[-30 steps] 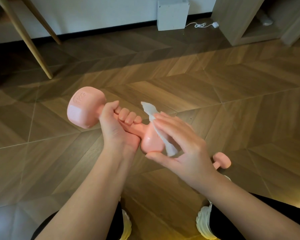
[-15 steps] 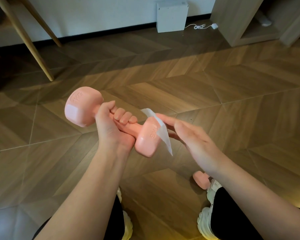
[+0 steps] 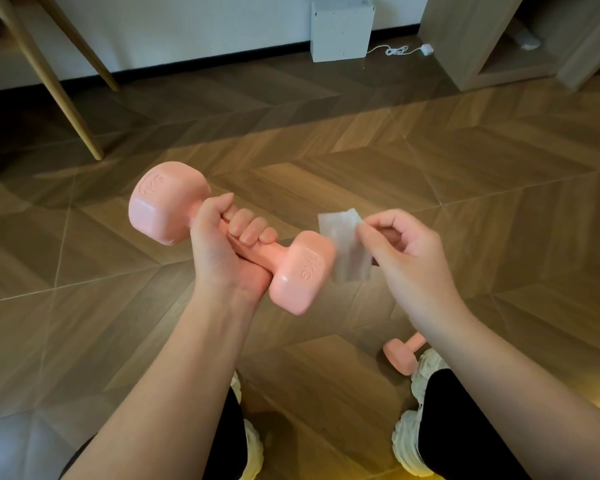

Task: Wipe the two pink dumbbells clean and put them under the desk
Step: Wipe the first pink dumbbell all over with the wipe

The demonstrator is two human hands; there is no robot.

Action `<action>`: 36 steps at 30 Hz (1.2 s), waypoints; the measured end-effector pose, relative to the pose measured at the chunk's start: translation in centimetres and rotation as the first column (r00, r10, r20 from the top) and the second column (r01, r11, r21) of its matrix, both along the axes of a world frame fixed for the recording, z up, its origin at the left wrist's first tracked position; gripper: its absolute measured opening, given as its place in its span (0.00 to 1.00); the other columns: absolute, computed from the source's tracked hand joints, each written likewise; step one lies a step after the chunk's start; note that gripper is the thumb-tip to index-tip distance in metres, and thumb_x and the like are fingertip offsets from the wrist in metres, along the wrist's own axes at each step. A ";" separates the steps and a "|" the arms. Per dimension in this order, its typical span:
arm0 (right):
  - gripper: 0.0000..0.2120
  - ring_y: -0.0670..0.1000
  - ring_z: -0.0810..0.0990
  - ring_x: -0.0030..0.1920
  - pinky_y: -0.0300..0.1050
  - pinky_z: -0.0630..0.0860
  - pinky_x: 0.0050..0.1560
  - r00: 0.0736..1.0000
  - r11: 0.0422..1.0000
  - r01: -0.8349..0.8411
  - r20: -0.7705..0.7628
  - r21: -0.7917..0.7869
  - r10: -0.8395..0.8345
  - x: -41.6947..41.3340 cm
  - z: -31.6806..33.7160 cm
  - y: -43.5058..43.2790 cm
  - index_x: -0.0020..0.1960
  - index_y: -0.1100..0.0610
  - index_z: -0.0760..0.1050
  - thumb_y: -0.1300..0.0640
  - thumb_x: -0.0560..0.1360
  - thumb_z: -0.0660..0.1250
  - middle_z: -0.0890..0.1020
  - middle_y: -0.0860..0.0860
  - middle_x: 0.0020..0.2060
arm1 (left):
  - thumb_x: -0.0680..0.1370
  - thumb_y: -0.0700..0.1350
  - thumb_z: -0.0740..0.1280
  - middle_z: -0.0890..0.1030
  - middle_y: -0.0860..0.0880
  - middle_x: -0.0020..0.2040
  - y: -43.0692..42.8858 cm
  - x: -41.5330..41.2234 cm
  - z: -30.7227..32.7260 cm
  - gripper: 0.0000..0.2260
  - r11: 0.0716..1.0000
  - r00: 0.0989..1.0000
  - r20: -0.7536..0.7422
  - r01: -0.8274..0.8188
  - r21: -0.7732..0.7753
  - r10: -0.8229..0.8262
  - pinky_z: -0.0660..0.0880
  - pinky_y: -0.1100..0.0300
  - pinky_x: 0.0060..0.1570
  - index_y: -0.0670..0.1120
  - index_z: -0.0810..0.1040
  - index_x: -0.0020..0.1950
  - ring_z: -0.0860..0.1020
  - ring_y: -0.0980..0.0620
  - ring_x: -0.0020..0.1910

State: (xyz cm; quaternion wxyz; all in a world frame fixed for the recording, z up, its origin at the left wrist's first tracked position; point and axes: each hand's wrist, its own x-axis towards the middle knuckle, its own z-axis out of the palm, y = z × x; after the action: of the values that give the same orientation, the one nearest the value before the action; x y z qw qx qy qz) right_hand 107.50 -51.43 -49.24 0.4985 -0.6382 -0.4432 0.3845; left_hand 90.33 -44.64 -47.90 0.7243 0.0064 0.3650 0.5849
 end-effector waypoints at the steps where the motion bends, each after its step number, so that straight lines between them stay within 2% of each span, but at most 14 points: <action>1: 0.07 0.38 0.76 0.31 0.33 0.72 0.34 0.995 0.999 0.041 0.091 -0.029 -0.038 0.5 -0.2 0.2 0.42 0.50 0.78 0.60 0.77 0.69 0.81 0.39 0.30 | 0.77 0.42 0.61 0.59 0.55 0.24 0.0 0.0 0.0 0.18 1.000 1.000 0.002 0.002 0.000 -0.002 0.61 0.63 0.26 0.50 0.61 0.28 0.58 0.56 0.22; 4: 0.05 0.40 0.78 0.32 0.33 0.71 0.32 0.971 0.991 0.124 0.211 -0.042 -0.113 1.2 -0.1 0.1 0.44 0.49 0.78 0.58 0.76 0.70 0.83 0.40 0.33 | 0.77 0.42 0.61 0.59 0.55 0.24 0.0 0.1 0.0 0.17 1.000 1.000 -0.002 0.012 -0.001 -0.012 0.61 0.63 0.26 0.50 0.61 0.29 0.58 0.56 0.22; 6: 0.06 0.41 0.81 0.36 0.35 0.75 0.35 0.988 0.992 0.123 0.091 0.014 -0.124 0.7 0.7 -0.2 0.46 0.49 0.80 0.60 0.75 0.71 0.85 0.42 0.36 | 0.77 0.42 0.61 0.60 0.55 0.24 -0.2 0.2 0.0 0.17 1.000 1.000 -0.009 0.027 0.004 -0.027 0.61 0.63 0.26 0.50 0.61 0.29 0.59 0.56 0.22; 8: 0.08 0.40 0.79 0.35 0.33 0.73 0.36 1.000 0.994 -0.016 -0.005 0.105 0.017 -0.3 1.6 -0.8 0.44 0.50 0.80 0.62 0.76 0.70 0.84 0.42 0.35 | 0.77 0.42 0.61 0.60 0.55 0.23 -0.4 0.4 0.0 0.17 0.999 0.999 -0.013 0.040 0.007 -0.040 0.62 0.63 0.25 0.50 0.61 0.29 0.59 0.56 0.22; 10: 0.08 0.38 0.79 0.37 0.30 0.71 0.39 0.975 0.958 -0.222 0.034 0.183 0.220 -1.3 1.9 -1.7 0.46 0.51 0.78 0.63 0.78 0.68 0.82 0.39 0.36 | 0.77 0.42 0.61 0.59 0.55 0.23 -0.4 0.5 0.1 0.18 0.999 0.999 -0.012 0.041 0.009 -0.041 0.62 0.63 0.24 0.50 0.60 0.28 0.58 0.56 0.21; 13: 0.06 0.40 0.79 0.44 0.31 0.70 0.46 0.937 0.920 -0.347 0.101 0.180 0.333 -1.1 1.2 -2.3 0.57 0.51 0.77 0.57 0.80 0.65 0.81 0.37 0.43 | 0.77 0.42 0.60 0.59 0.55 0.23 -0.3 0.5 0.3 0.18 0.999 1.000 -0.004 0.029 0.016 -0.028 0.62 0.63 0.24 0.50 0.60 0.28 0.58 0.56 0.21; 15: 0.18 0.43 0.78 0.49 0.35 0.71 0.51 0.895 0.895 -0.434 0.161 0.097 0.416 -0.9 0.7 -2.1 0.66 0.50 0.73 0.49 0.78 0.67 0.80 0.37 0.48 | 0.78 0.42 0.60 0.59 0.55 0.23 -0.3 0.5 0.4 0.18 0.999 1.000 -0.006 0.027 0.026 -0.026 0.62 0.63 0.24 0.50 0.60 0.29 0.58 0.56 0.21; 17: 0.30 0.42 0.77 0.52 0.32 0.69 0.54 0.864 0.878 -0.477 0.199 0.031 0.463 -0.9 0.3 -2.0 0.71 0.48 0.69 0.46 0.72 0.75 0.77 0.32 0.50 | 0.78 0.42 0.60 0.59 0.55 0.23 -0.4 0.5 0.4 0.18 0.999 0.999 -0.018 0.033 0.031 -0.032 0.61 0.63 0.23 0.50 0.59 0.29 0.58 0.56 0.21; 20: 0.36 0.44 0.76 0.48 0.28 0.69 0.52 0.897 0.911 -0.397 0.257 0.107 0.361 -1.6 0.2 -2.2 0.65 0.38 0.69 0.48 0.62 0.81 0.77 0.33 0.48 | 0.78 0.42 0.60 0.59 0.55 0.23 -0.4 0.4 0.4 0.18 0.999 0.999 -0.001 0.037 0.029 -0.037 0.61 0.63 0.23 0.50 0.60 0.28 0.58 0.56 0.21; 23: 0.33 0.44 0.77 0.47 0.27 0.69 0.51 0.919 0.922 -0.310 0.321 0.231 0.228 -2.0 0.3 -2.3 0.62 0.45 0.75 0.49 0.60 0.82 0.79 0.34 0.47 | 0.78 0.42 0.59 0.59 0.55 0.22 -0.2 0.1 0.4 0.19 0.999 0.999 0.025 0.022 0.029 -0.023 0.60 0.64 0.24 0.50 0.60 0.28 0.58 0.57 0.21; 28: 0.32 0.43 0.77 0.54 0.31 0.72 0.55 0.904 0.911 -0.411 0.144 0.031 0.403 -1.9 0.5 -1.6 0.60 0.33 0.71 0.46 0.61 0.81 0.80 0.39 0.54 | 0.78 0.43 0.60 0.59 0.55 0.22 -0.4 -0.1 0.5 0.18 0.998 0.999 0.035 0.023 0.063 -0.025 0.60 0.64 0.25 0.50 0.60 0.29 0.58 0.57 0.21; 32: 0.32 0.44 0.79 0.53 0.32 0.73 0.54 0.946 0.955 -0.279 0.200 0.102 0.255 -2.1 0.6 -2.0 0.60 0.41 0.75 0.46 0.58 0.81 0.83 0.41 0.49 | 0.78 0.43 0.60 0.60 0.55 0.22 -0.2 0.0 0.7 0.19 0.997 0.999 0.041 0.021 0.076 -0.024 0.61 0.64 0.24 0.50 0.62 0.28 0.59 0.57 0.20; 34: 0.34 0.45 0.78 0.53 0.32 0.72 0.54 0.943 0.947 -0.303 0.177 0.104 0.283 -2.3 0.6 -2.2 0.64 0.45 0.74 0.49 0.60 0.82 0.81 0.43 0.50 | 0.78 0.43 0.60 0.60 0.56 0.22 -0.1 0.0 0.7 0.18 0.998 0.998 0.064 0.003 0.064 -0.007 0.61 0.65 0.24 0.50 0.61 0.28 0.59 0.57 0.20; 36: 0.42 0.39 0.74 0.54 0.28 0.68 0.55 0.913 0.919 -0.386 0.176 0.081 0.368 -2.7 0.6 -2.2 0.68 0.42 0.67 0.51 0.59 0.83 0.76 0.32 0.54 | 0.78 0.43 0.59 0.60 0.56 0.22 -0.3 0.1 0.6 0.18 0.999 0.996 0.084 -0.016 0.052 0.011 0.61 0.65 0.23 0.50 0.61 0.28 0.60 0.57 0.20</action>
State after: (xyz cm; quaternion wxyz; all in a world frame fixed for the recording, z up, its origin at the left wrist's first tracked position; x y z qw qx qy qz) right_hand 104.80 -53.60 -48.63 0.4139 -0.5392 -0.6172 0.3961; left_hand 90.45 -44.95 -47.27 0.7345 -0.0016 0.3188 0.5990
